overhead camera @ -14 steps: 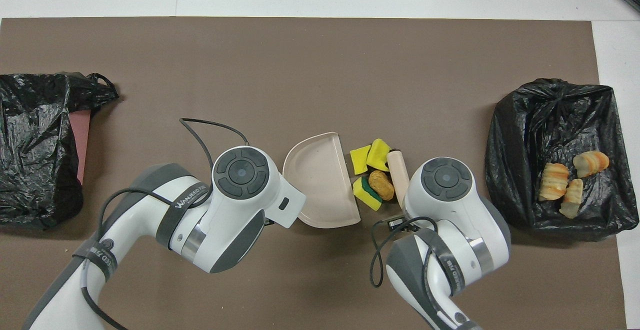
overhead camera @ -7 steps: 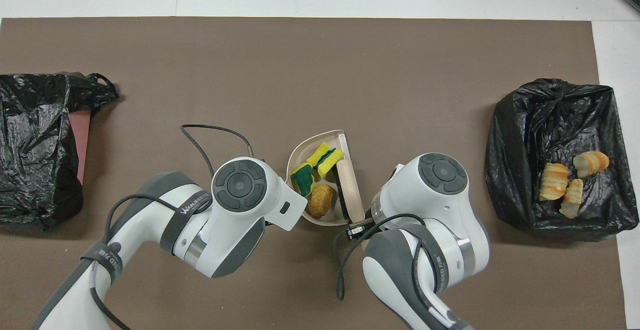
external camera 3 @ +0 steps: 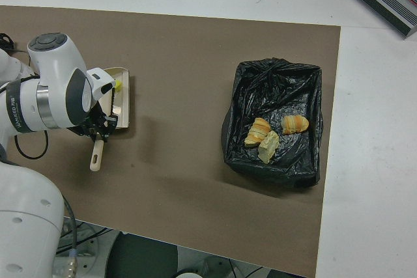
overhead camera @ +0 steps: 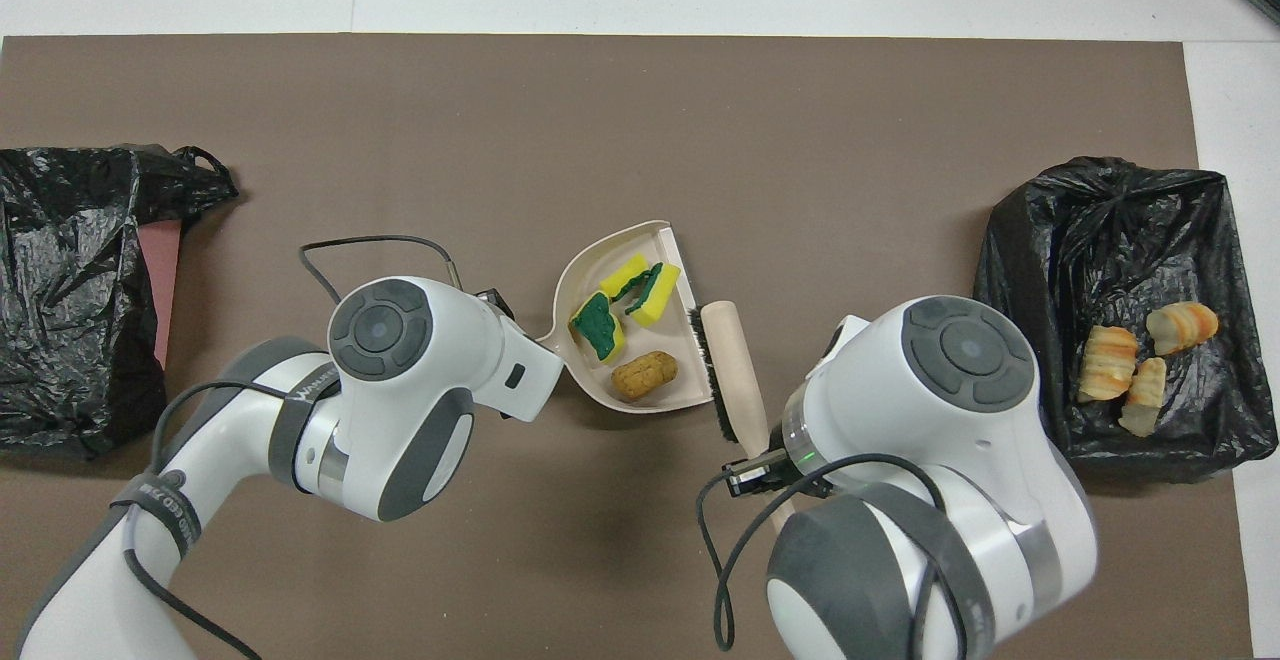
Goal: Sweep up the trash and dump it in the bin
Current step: 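Carry the dustpan with the left gripper over the nearby black bag and tip it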
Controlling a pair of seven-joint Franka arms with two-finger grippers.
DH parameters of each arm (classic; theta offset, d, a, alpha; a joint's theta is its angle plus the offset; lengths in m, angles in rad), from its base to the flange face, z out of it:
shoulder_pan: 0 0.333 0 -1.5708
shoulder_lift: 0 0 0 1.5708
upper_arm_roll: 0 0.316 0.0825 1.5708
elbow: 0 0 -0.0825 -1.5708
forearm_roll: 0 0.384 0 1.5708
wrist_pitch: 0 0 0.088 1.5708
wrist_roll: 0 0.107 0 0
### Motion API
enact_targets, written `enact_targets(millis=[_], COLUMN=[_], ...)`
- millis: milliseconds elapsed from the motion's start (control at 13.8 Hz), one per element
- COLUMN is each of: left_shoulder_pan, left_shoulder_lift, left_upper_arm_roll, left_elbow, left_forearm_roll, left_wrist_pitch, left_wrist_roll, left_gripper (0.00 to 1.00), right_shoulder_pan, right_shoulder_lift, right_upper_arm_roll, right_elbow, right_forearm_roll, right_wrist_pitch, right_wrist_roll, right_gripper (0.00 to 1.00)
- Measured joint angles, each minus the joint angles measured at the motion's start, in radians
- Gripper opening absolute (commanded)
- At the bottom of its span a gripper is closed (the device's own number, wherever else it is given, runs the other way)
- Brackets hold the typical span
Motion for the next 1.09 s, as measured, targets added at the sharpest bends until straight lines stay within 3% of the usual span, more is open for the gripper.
enact_targets(millis=[217, 434, 651, 868, 1086], left_shoulder_pan=[0.052, 0.095, 0.156, 0.232, 0.323], left_shoulder_lift=[-0.001, -0.017, -0.039, -0.052, -0.051], left_upper_arm_roll=[0.001, 0.005, 0.010, 0.013, 0.015], left_elbow=[0.007, 0.020, 0.098, 0.211, 0.295], left_forearm_roll=[-0.045, -0.056, -0.059, -0.059, -0.059], left_wrist_pitch=[0.013, -0.011, -0.164, -0.318, -0.407], left_wrist_roll=[0.052, 0.123, 0.169, 0.221, 0.313], left_gripper=[0.00, 0.00, 0.00, 0.00, 0.00], right_shoulder_pan=[0.021, 0.059, 0.120, 0.213, 0.328], right_shoulder_lift=[-0.063, -0.118, -0.151, -0.143, -0.072], right_upper_arm_roll=[0.014, 0.023, 0.024, 0.026, 0.028], right_elbow=[-0.016, -0.093, -0.165, -0.226, -0.268], right_forearm_roll=[-0.077, -0.047, 0.000, 0.033, 0.036], right_wrist_pitch=[-0.059, -0.065, -0.062, 0.059, 0.234], right_wrist_roll=[0.165, 0.229, 0.260, 0.366, 0.494], right_gripper=[0.00, 0.00, 0.00, 0.00, 0.00])
